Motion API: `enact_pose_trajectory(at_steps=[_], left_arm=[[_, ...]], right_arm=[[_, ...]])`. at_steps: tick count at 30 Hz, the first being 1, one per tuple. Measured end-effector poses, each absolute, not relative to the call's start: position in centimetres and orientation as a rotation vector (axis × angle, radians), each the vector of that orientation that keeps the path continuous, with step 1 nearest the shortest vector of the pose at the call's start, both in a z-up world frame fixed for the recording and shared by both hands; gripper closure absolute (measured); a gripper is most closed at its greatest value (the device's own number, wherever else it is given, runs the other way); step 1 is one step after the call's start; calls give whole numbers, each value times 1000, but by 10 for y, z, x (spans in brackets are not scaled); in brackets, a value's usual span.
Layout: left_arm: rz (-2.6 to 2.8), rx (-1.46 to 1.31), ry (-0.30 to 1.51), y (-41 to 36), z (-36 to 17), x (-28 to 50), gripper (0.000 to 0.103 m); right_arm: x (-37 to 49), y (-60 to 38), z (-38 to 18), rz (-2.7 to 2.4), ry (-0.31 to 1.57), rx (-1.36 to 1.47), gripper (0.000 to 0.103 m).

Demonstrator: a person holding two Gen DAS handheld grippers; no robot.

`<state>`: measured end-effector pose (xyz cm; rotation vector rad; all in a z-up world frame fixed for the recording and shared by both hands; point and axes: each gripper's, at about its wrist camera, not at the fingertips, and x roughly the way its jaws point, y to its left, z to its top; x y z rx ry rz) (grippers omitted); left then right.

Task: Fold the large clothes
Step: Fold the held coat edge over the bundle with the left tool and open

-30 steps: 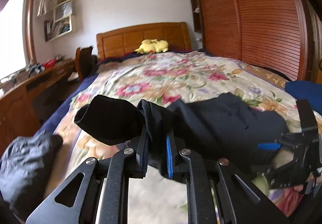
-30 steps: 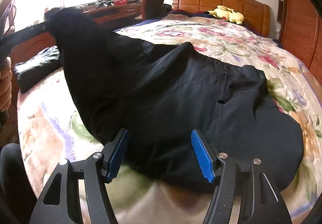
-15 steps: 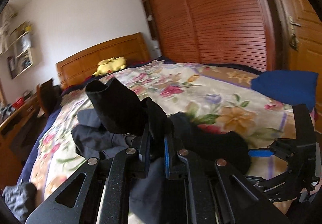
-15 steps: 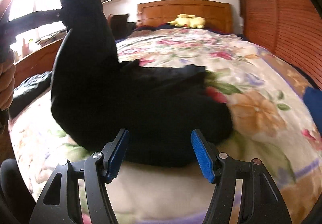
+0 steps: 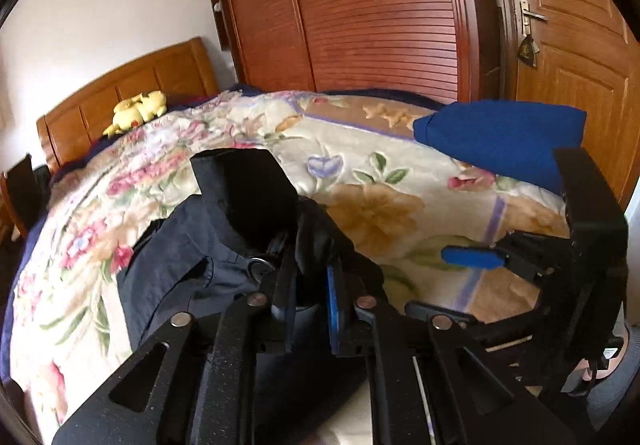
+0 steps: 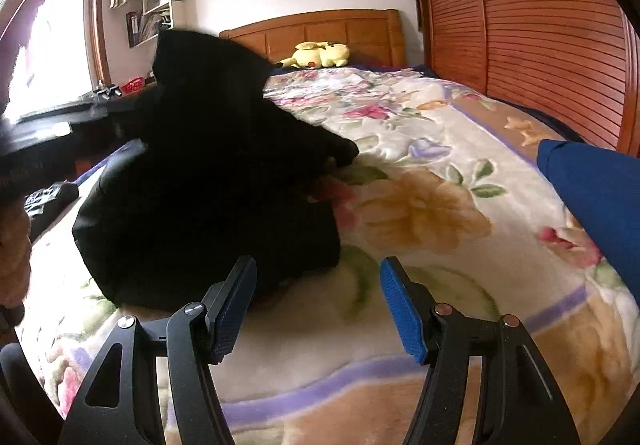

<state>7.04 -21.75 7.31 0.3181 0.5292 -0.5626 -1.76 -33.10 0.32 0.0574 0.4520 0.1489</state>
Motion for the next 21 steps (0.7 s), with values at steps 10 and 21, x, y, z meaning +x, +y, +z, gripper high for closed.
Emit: enact_pose_trajectory(at_steps=[10,21], left_arm=[[-587,161,487,-168,100,45,24],[-403,106,490,-86,58,45,23]], right_arm=[[-13,-330,3,142,420,55,37],[-23,-334,13,112,343,73,37]])
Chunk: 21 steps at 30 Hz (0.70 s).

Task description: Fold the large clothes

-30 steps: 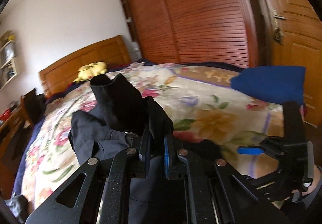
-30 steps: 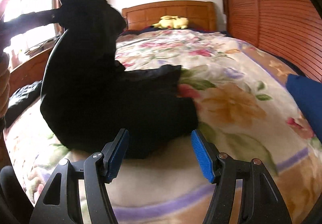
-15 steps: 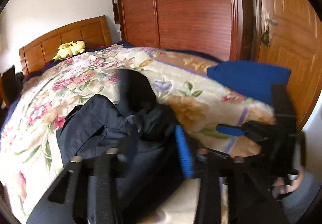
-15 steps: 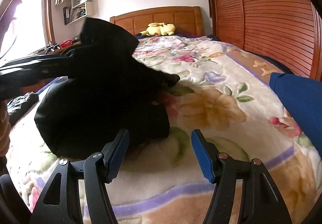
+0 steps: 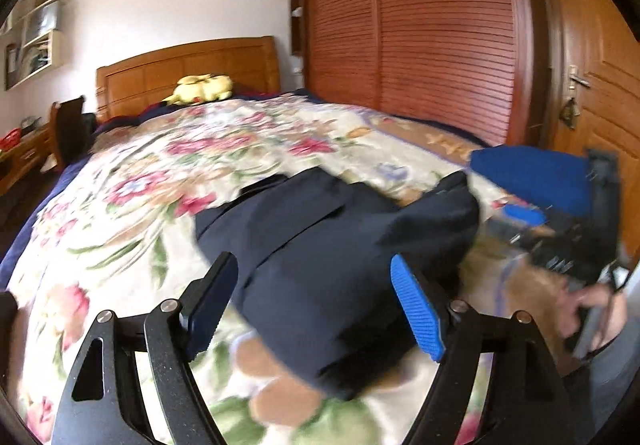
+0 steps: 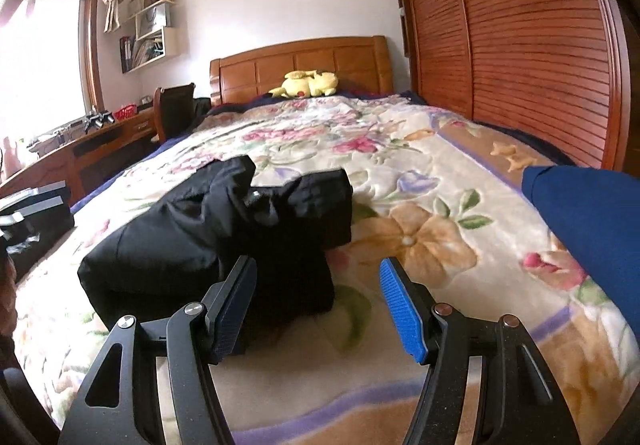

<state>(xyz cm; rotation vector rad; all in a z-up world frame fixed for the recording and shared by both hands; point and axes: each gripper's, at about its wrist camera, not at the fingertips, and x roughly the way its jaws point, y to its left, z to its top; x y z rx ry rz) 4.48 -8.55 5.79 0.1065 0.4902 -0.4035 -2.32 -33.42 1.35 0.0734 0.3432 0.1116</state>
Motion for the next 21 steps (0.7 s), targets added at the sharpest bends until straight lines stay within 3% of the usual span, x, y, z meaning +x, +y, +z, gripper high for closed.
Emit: enact_pose_trajectory(at_steps=[10,21], left_arm=[[-343,62,545,-46,22,62,23],[-330,70,559,-29,5,63,23]], right_arm=[[-23,-300,39,129,267,2,37],[19,-230,52,286,343,-130,37]])
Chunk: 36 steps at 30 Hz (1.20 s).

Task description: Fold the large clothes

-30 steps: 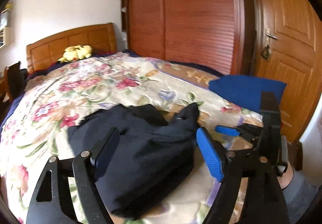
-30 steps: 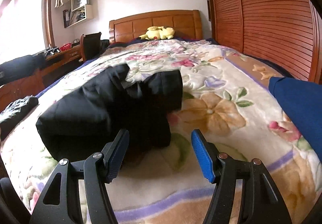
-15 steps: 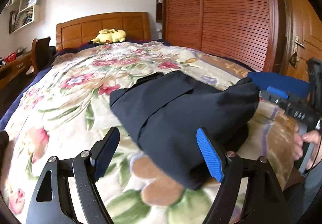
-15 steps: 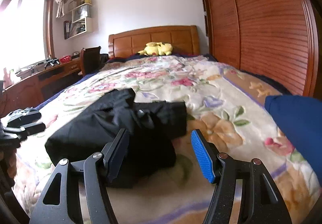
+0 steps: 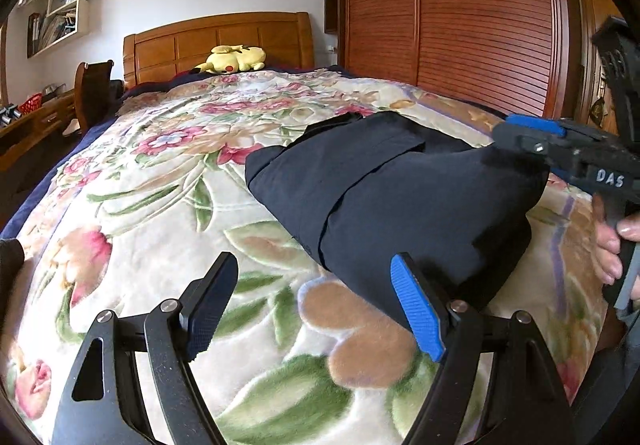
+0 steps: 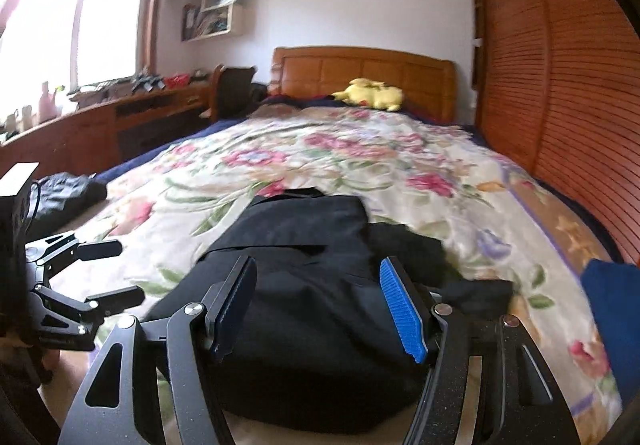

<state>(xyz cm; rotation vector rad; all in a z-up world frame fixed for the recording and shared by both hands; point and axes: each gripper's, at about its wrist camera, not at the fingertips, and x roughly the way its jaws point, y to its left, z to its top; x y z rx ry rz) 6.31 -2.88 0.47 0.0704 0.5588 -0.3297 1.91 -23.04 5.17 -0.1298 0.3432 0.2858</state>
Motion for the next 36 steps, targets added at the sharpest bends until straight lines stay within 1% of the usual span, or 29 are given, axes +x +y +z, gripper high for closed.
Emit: enact_pose_trajectory(at_steps=[7,12,14,18,23,26,31,36], left_arm=[[-329,51,572,-17,1,64,23],[-316,54,573,-10,0,64,23],[-314,50,572,-7,0,64,23],[-310,48,568,-3,1,61,23],[-304,57,568,-1,0,60,23],[-300,52,569,1,-1,60,23],[-296,51,569,2,-1,60,23],[-293,47,568,3,-1,60,23]], right_arm=[[43,-215,31,315,431,-180,37],[66,-219,7,296,550,-234,37],[73,-222,5,292,571,-230,37],[73,-223,19,287,547,-222,37],[54,-228,43,311,451,-153,37],[45,-216,49,366,421,-159,37],[46,-202,33,417,447,-213,37],[59,-219,23,471,523,-153,37]])
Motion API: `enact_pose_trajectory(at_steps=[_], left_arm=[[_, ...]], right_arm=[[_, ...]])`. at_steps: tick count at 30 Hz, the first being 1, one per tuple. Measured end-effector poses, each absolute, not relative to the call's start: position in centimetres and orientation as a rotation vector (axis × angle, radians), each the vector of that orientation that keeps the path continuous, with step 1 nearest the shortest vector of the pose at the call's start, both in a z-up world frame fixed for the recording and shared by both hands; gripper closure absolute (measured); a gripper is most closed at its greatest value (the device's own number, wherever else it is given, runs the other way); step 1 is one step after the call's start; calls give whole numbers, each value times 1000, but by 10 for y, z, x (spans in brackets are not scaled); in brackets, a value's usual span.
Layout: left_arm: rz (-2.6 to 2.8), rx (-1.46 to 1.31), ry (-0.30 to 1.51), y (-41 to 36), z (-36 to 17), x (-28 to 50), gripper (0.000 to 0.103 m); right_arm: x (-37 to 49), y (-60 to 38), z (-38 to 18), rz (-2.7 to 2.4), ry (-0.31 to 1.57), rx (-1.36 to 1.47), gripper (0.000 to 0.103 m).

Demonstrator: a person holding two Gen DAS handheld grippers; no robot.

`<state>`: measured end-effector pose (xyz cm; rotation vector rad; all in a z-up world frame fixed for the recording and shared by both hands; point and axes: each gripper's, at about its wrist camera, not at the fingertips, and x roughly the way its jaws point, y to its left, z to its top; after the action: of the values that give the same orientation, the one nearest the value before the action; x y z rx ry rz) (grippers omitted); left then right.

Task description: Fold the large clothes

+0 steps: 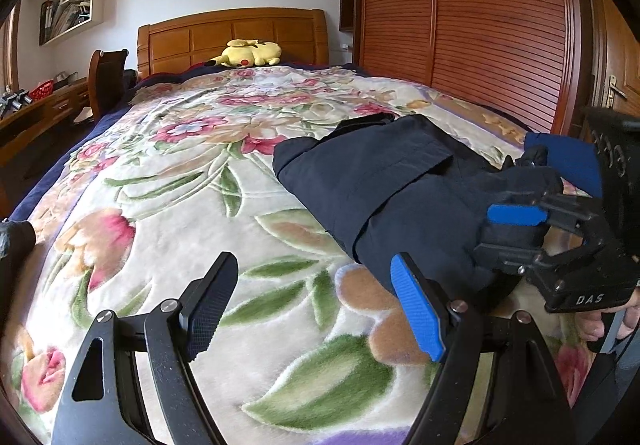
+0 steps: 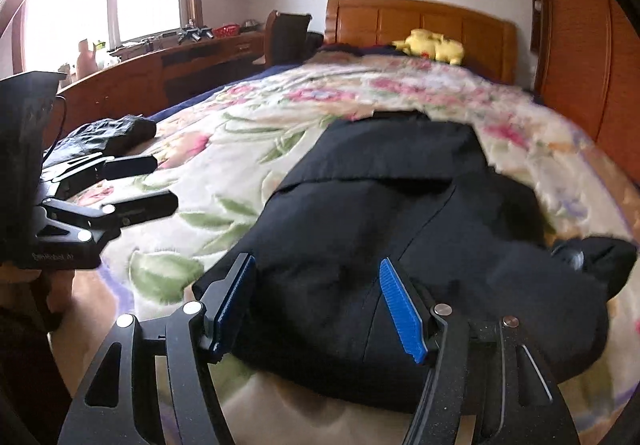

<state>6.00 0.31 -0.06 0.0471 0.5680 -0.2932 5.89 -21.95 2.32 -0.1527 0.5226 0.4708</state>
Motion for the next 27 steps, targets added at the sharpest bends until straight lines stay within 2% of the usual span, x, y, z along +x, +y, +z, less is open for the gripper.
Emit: enact_pose_trajectory(at_steps=[12,27], left_arm=[[-284,48,571,8,-1,60,23],[-278,43,566,13,-1,58,23]], right_arm=[[61,-204,25,429,582,-242,37],[8,-248,30,346,451,-125,37]])
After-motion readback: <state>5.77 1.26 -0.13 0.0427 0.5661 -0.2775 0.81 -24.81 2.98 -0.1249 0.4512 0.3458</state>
